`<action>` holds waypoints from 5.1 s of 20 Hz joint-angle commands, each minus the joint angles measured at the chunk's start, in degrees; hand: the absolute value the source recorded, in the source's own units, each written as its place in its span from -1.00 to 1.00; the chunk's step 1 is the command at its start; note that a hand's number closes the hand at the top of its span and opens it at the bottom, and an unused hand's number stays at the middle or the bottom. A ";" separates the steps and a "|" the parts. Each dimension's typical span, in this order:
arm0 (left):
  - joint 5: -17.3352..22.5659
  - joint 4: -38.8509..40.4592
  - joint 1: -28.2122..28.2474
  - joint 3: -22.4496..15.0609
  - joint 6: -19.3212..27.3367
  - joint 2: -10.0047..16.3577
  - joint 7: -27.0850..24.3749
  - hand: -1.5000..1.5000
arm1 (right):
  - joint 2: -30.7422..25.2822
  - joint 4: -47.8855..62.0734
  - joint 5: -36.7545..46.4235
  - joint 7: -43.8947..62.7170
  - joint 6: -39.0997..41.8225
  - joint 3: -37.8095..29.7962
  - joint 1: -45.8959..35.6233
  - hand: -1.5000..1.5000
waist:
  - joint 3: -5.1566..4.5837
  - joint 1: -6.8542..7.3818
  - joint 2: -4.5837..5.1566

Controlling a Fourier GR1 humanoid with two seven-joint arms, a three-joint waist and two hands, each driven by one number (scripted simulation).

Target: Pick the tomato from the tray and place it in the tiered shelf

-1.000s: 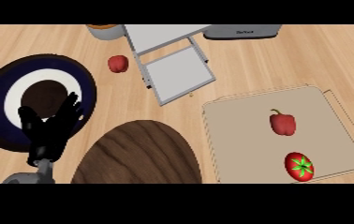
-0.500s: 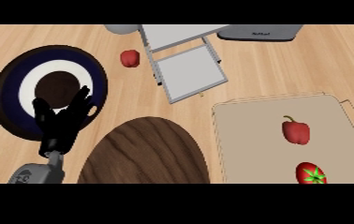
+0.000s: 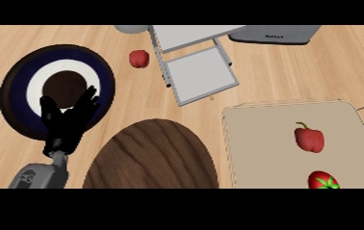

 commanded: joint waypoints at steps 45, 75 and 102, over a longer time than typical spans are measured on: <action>-2.90 5.27 2.71 3.51 -0.78 -2.96 0.31 0.00 | 28.69 33.30 47.11 13.20 18.85 9.73 -39.12 -1.00 | 0.01 -3.67 -0.96; -5.00 1.15 3.15 2.68 -1.70 -4.57 2.27 0.00 | 34.86 24.58 34.74 -19.44 43.89 53.26 -72.15 1.00 | -0.03 -1.40 -1.30; -5.63 0.51 3.13 5.45 -3.04 -4.90 2.87 0.00 | 27.85 58.24 16.59 -12.75 49.20 7.37 -130.13 1.00 | -0.04 -2.51 -0.82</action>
